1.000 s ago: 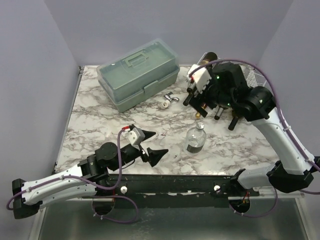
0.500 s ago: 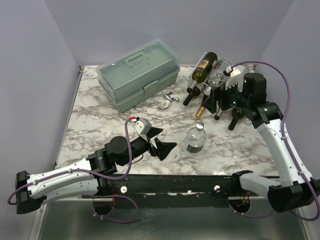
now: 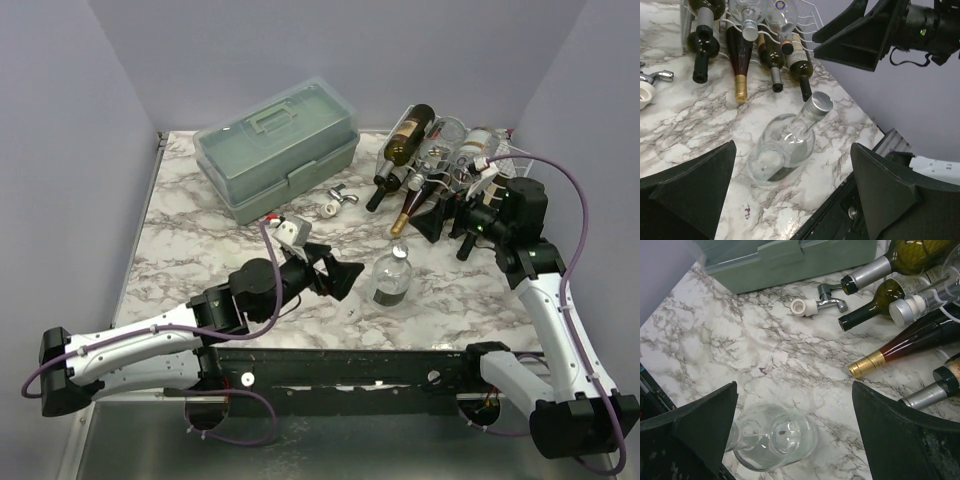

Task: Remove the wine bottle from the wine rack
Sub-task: Move the wine bottle to the center of the board.

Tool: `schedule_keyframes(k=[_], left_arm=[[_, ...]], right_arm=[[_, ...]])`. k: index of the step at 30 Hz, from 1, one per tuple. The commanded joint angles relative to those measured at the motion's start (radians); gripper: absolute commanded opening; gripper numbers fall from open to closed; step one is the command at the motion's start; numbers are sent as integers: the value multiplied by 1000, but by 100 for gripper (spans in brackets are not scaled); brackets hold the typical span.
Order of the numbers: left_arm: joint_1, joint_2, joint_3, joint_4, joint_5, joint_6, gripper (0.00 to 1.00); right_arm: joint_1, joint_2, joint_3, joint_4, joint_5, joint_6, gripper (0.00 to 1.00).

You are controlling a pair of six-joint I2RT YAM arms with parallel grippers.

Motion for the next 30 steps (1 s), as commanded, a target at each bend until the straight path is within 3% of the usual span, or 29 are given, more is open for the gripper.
schedule_keyframes(k=[1,5,11,26,30], left_arm=[[-39,122,187,-181,-150,24,98],[-89,257,354,-340,-227,44,98],[-131,374,422,-312,-178,132,91],[-127,500,80,449,50,527,86],[-108,555,44,565,69,529,80]], right_arm=[[-23,-4,-60,117,-16,-2,100],[-38,-4,-84,118,-38,-19,100],[-39,-21,-108,106,25,-34,99],[-38,-34,-119,106,47,-39,100],[-38,-34,-122,108,40,-39,100]])
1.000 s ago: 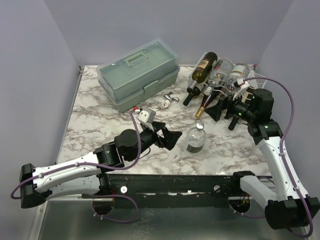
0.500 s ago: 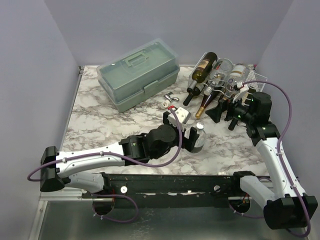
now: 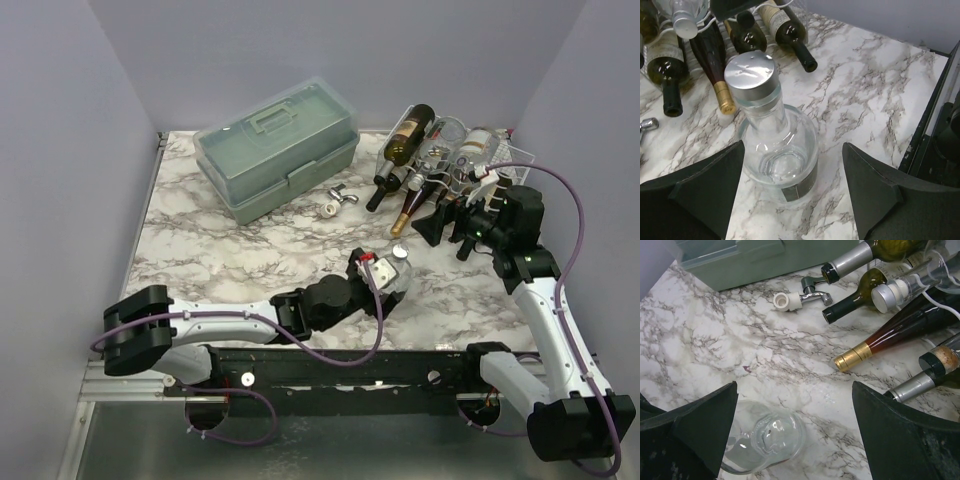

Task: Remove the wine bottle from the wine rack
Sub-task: Move the wine bottle to the center of the board.

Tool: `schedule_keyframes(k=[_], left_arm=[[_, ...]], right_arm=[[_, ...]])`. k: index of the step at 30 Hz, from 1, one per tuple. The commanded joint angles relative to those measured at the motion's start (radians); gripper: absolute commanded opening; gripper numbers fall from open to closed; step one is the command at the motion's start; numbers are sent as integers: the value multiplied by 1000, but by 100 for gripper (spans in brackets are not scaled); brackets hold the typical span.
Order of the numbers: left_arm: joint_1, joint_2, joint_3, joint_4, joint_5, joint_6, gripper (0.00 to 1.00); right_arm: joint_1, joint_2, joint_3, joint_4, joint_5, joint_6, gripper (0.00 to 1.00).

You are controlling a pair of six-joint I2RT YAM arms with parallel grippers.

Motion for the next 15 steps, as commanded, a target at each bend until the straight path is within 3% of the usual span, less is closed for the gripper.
schedule_keyframes(k=[1,6,15], left_arm=[[20,51,-25,255,64,56,79],[49,99,-36,374,81,47,72],[78,198,2,449,94,49,59]], right_arm=[[-7,-12,-19,25,14,-21,100],[-7,-11,-20,27,18,-24,100],[-6,-11,-22,25,17,-28,100]])
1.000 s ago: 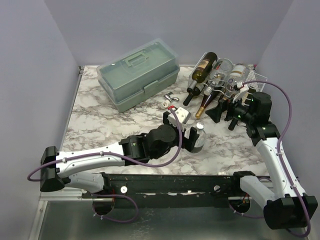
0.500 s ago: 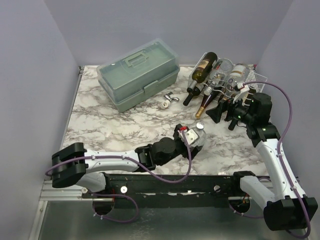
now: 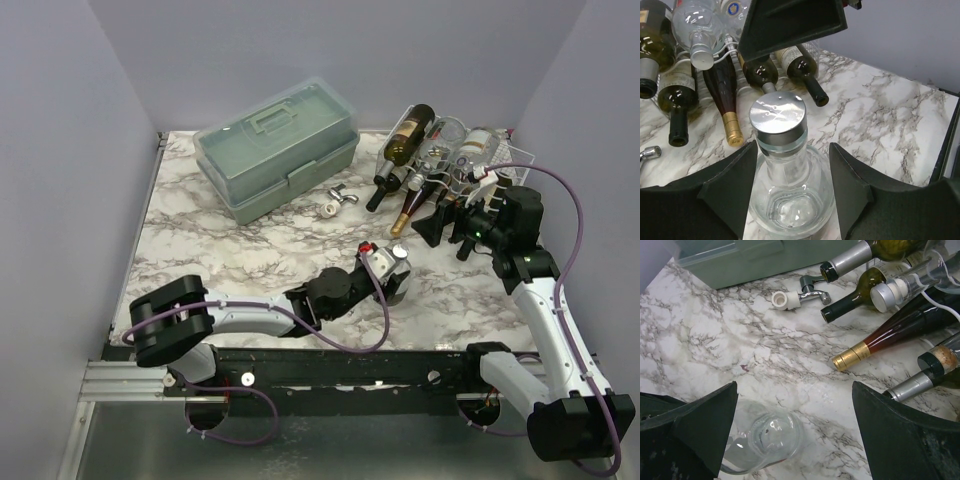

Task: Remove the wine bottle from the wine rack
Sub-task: Move the wine bottle to the center of the board.

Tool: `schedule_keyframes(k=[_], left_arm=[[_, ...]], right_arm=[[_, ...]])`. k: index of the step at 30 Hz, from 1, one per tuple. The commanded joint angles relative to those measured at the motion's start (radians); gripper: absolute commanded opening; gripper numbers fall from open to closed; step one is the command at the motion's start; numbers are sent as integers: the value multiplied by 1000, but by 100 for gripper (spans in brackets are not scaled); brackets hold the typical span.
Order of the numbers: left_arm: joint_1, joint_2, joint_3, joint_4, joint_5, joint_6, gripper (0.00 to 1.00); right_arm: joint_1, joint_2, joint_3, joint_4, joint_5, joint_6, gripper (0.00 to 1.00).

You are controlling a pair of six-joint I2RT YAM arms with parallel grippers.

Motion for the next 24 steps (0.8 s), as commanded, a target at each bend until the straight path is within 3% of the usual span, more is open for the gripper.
schedule_keyframes(k=[1,12,17,21,24], left_arm=[[9,47,28,88,34,6,58],[19,118,64,136,22,33,39],[18,135,66,147,18,30,41],[21,146,70,155,10,27,53],[24,153,72,164,13,20,54]], right_arm=[[-6,-10,-12,19,14,-18,100],[-7,-11,-14,19,14,-22,100],[-7,-12,-15,19,15,-24,100],[-6,-12,-15,19,14,-25,100],[-6,-12,-17,19,14,-25,100]])
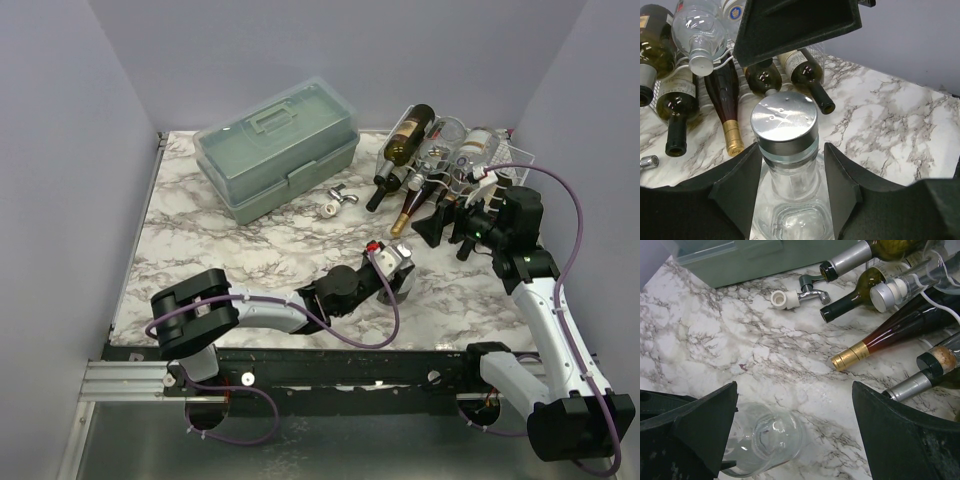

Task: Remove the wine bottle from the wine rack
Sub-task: Move the wine bottle to the center of the board.

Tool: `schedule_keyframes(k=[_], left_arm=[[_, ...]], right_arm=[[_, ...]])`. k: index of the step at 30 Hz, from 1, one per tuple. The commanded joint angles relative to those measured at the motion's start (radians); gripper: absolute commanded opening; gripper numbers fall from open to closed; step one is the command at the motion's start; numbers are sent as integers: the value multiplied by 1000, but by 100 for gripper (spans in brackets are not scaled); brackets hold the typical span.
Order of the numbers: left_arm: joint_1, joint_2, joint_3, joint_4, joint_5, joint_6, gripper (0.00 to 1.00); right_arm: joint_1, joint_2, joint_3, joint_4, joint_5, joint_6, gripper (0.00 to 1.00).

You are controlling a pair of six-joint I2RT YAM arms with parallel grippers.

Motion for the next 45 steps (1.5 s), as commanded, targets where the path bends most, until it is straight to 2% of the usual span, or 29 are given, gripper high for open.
schedule_keyframes(k=[1,5,8,16,25,31,39,45], left_arm=[[5,23,31,44,10,-7,54],[7,28,31,57,9,-7,42],[8,27,31,65,9,-2,26],[9,-37,-6,73,6,21,1],[16,-241,-143,58,-92,21,0],[71,-417,-246,-10,-174,-35,0],[253,-688,-377,-145,-197,-114,0],[401,-832,-434,-195,-292,-127,0]], right_arm=[[-6,-14,-16,19,15,-14,100],[-7,-14,-15,20,17,-15,100],[-6,-14,-15,20,18,-18,99],[-6,-16,-18,20,23,-18,99],[-6,-19,-17,17,17,-18,99],[-6,-21,-19,16,8,-18,100],[-6,-20,-24,19,-1,-53,100],[-7,-18,-25,17,-8,-56,100]])
